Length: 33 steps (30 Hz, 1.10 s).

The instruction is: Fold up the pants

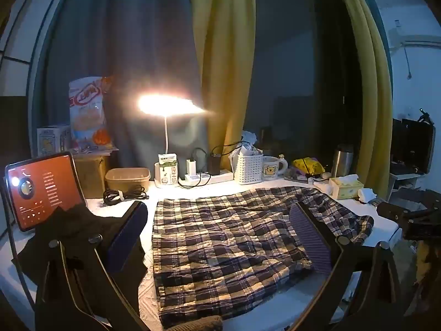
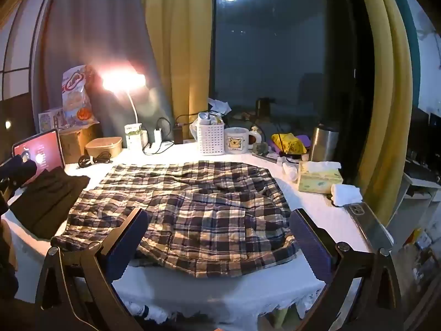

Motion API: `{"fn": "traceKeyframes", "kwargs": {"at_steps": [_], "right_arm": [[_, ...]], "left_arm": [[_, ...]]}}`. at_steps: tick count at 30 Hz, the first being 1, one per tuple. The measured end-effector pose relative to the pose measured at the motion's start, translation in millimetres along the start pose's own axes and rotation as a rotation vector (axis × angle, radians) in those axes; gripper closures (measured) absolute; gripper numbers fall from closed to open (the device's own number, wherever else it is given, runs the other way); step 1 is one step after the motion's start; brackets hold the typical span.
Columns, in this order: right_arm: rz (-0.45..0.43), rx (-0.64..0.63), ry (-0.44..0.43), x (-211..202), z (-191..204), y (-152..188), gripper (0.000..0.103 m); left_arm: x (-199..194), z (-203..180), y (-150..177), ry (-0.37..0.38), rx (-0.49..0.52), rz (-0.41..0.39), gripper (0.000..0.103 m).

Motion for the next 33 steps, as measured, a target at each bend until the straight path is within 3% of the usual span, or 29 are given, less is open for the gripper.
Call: {"fn": "traceKeyframes", "kwargs": {"at_steps": [9,21,33], "right_arm": [[0.022,0.012,-0.015,0.8,2.3,1.7,0.000],[0.009,0.001,-0.015,-1.2,3.5,0.4,0.000],[0.008,-0.002,-0.016,-1.2,5.9,-3.6,0.000]], "left_arm": [[0.7,-1.1,-4.0,-0.049,0.018,0.037,0.001],[-1.0,1.8,-0.2,0.015,-0.010,0.042,0.001],[-3.3,0.5,2.3,0.013,-0.002,0.040,0.001]]}}
Point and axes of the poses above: each gripper's, at about its wrist camera, not at the fingertips, and x roughly the way its jaws point, z to its left, y to its underside, the point moved 1 cm from there along x, roughly the way its jaws point, and after that the axes turned 6 degrees about x, right-handed, at the moved point
